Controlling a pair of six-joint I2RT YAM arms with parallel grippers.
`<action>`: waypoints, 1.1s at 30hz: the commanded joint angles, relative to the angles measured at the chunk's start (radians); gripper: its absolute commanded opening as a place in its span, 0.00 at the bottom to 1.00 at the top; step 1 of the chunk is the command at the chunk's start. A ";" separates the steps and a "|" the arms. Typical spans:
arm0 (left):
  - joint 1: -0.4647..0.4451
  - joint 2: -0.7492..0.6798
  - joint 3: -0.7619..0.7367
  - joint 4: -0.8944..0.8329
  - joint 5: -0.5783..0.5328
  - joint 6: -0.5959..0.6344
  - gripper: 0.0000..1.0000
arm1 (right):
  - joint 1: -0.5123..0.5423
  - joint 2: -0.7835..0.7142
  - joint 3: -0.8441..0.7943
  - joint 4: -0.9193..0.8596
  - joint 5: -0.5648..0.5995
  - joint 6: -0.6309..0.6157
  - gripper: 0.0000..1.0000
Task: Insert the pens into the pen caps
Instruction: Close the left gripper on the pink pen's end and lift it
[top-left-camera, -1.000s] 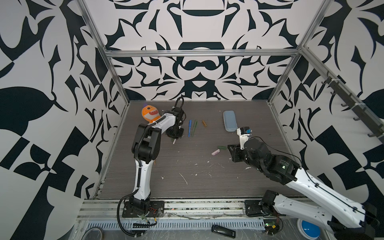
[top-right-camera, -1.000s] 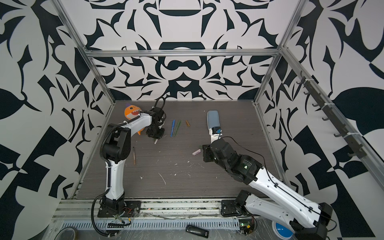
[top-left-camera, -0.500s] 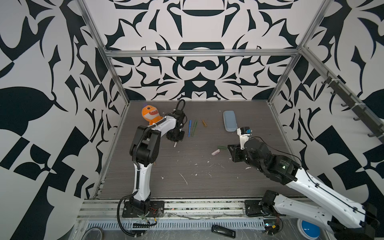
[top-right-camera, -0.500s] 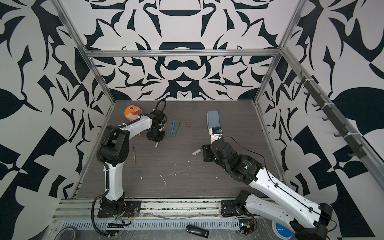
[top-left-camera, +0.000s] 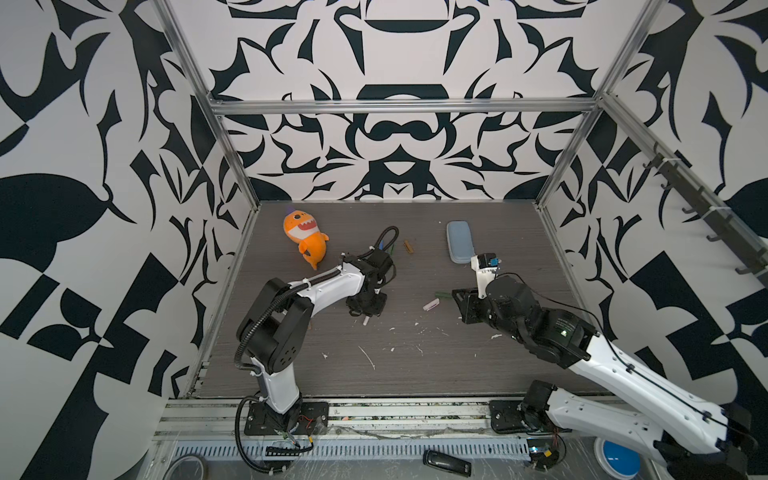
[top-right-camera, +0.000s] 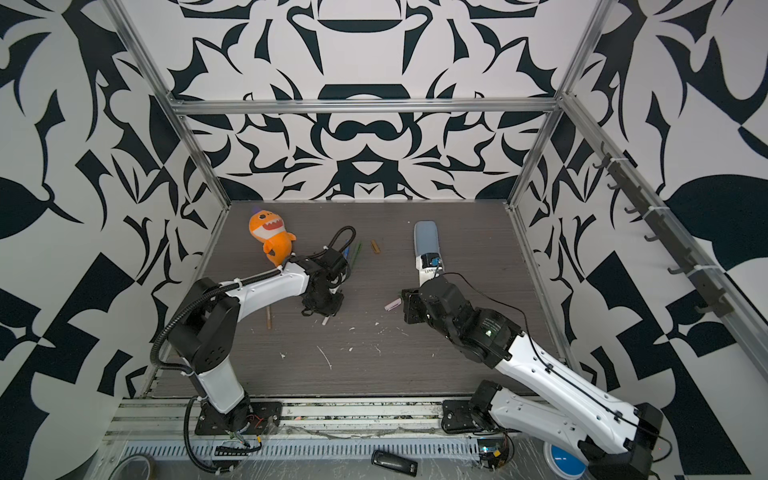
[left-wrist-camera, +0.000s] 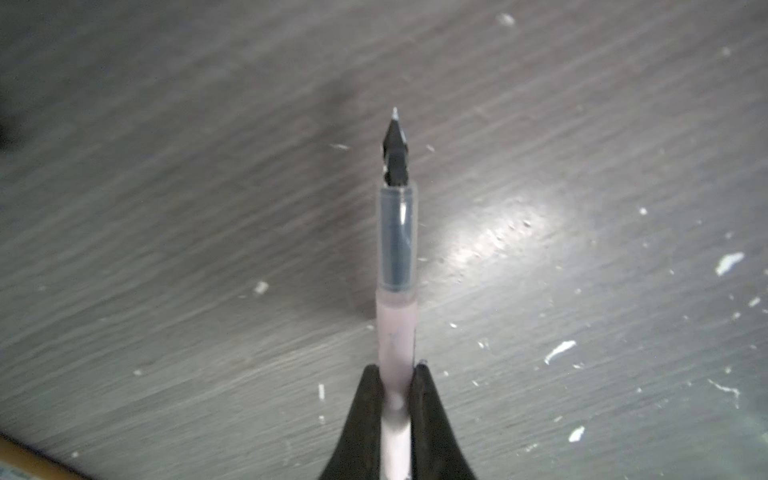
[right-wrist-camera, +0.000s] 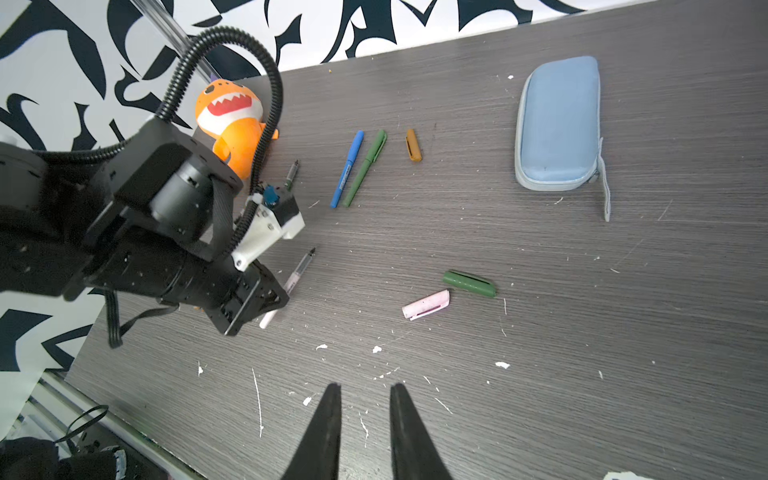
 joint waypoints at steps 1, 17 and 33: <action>-0.052 0.023 0.017 0.016 0.013 -0.051 0.11 | -0.002 0.008 0.022 0.039 -0.009 0.011 0.24; -0.096 0.054 -0.011 -0.002 0.053 -0.045 0.26 | -0.002 -0.062 -0.023 -0.008 0.018 0.040 0.25; -0.125 0.074 -0.092 -0.016 -0.004 -0.090 0.17 | -0.003 -0.060 -0.047 0.012 0.008 0.047 0.25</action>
